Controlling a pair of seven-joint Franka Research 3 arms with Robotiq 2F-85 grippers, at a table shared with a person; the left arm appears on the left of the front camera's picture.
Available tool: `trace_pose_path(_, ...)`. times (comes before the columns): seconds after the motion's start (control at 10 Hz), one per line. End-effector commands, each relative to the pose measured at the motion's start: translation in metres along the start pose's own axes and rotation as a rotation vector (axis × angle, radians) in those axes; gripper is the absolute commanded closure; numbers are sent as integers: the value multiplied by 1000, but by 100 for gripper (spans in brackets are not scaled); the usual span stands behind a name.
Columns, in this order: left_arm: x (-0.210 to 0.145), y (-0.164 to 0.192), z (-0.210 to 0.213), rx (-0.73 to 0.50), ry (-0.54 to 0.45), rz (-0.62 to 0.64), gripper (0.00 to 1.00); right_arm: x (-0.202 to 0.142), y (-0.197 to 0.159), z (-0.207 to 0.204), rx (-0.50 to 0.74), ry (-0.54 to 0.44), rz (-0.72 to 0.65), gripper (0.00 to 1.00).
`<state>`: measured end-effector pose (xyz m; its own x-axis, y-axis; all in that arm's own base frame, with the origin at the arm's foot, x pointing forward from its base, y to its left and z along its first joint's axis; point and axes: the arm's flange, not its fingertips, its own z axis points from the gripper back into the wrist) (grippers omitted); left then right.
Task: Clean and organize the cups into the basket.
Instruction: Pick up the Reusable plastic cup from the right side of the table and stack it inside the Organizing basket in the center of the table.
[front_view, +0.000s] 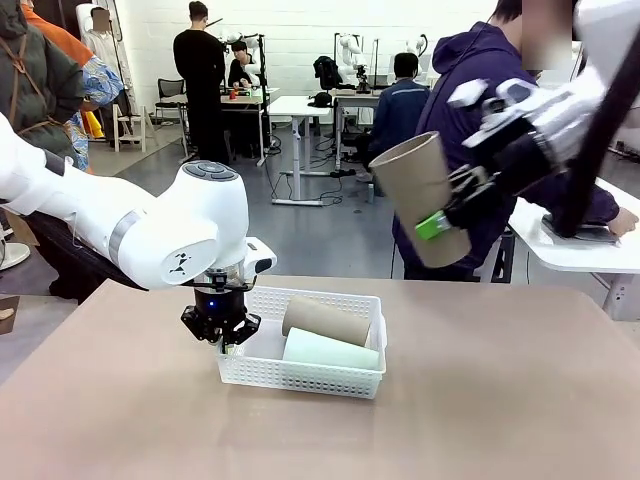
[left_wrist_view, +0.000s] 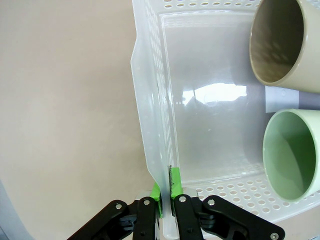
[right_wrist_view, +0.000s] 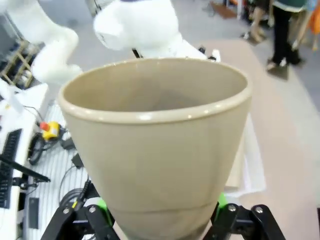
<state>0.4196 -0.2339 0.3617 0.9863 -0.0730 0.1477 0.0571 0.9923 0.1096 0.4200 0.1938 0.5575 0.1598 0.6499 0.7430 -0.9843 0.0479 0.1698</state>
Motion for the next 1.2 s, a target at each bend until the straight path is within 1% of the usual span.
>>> trace_pose_path(0.0, -1, 0, -2, 8, -1, -13, 100, 5, -27, -41, 45, 120, -47, 19)
trace_pose_path(0.1, -1, 0, -2, 8, -1, -13, 100, 9, -32, -64, 68, 162, -33, 19)
trace_pose_path(0.2, -1, 0, -2, 8, -1, -13, 100, 8, -38, -83, 77, 182, -15, 19)
trace_pose_path(0.4, -1, 0, -2, 8, -1, -13, 100, -3, -51, -115, 93, 229, 4, 19)
trace_pose_path(0.6, -1, 0, -2, 8, -1, -13, 100, -11, -64, -134, 90, 262, 21, 19)
trace_pose_path(0.9, -1, 0, -2, 8, -1, -13, 100, -14, -87, -155, 104, 263, 41, 19)
trace_pose_path(1.1, -1, 0, -2, 8, -1, -13, 100, -13, -96, -169, 145, 276, 75, 19)
